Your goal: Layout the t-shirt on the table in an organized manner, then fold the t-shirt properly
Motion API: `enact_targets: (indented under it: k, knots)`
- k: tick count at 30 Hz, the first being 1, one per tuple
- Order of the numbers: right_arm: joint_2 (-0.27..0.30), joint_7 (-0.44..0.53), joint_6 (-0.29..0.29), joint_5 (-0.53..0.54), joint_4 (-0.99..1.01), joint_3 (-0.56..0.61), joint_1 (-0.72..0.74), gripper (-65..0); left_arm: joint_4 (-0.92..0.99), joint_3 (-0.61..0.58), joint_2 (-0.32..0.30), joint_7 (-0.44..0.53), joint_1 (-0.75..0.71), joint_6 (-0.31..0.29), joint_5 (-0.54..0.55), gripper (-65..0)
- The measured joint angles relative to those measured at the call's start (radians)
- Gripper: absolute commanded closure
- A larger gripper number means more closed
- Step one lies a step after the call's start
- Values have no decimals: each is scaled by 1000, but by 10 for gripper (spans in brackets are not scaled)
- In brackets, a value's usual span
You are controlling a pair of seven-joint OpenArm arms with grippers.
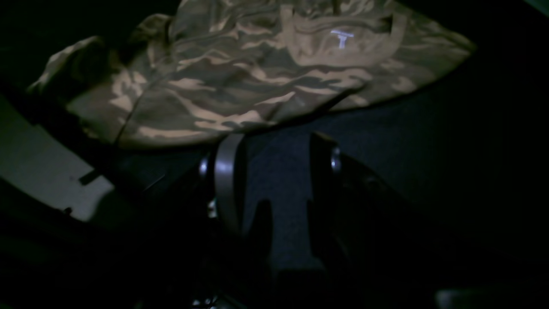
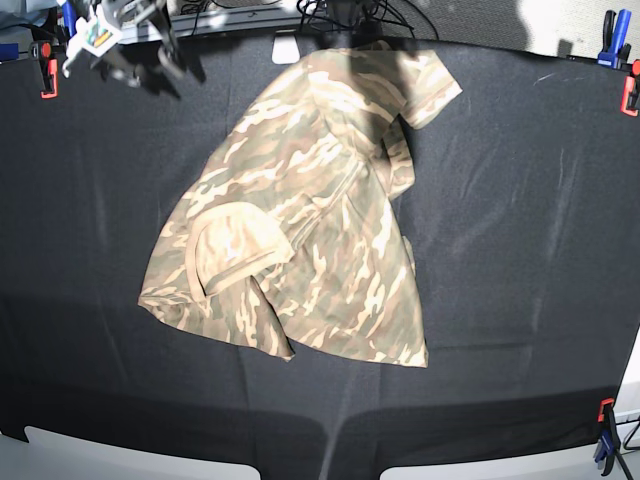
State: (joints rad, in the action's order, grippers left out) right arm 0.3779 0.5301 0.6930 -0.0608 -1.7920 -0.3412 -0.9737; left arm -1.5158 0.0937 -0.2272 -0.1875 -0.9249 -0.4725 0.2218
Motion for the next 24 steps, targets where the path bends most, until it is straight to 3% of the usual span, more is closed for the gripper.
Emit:
enact_targets:
  k: [4, 8, 12, 14, 18, 24]
  knots:
    - [-1, -1, 0, 0, 0, 0, 13, -239, -111, 0, 0, -134, -3, 0, 74, -176]
    - [-1, -5, 0, -3, 0, 0, 24, -240, -287, 0, 0, -302, -3, 1, 73, -176]
    - [-1, -5, 0, -3, 0, 0, 26, -240, -473, 0, 0, -433, -6, 103, 75, -176]
    - [-1, -5, 0, -3, 0, 0, 27, -240, -544, 3, 0, -450, -9, 150, 71, -176]
    - [-19, -7, 0, -3, 0, 0, 66, -240, -645, 4, 0, -393, -2, 148, 74, -176]
    - [-91, -47, 0, -9, 0, 0, 208, -240, -663, 2, 0, -398, 130, 148, 93, -176]
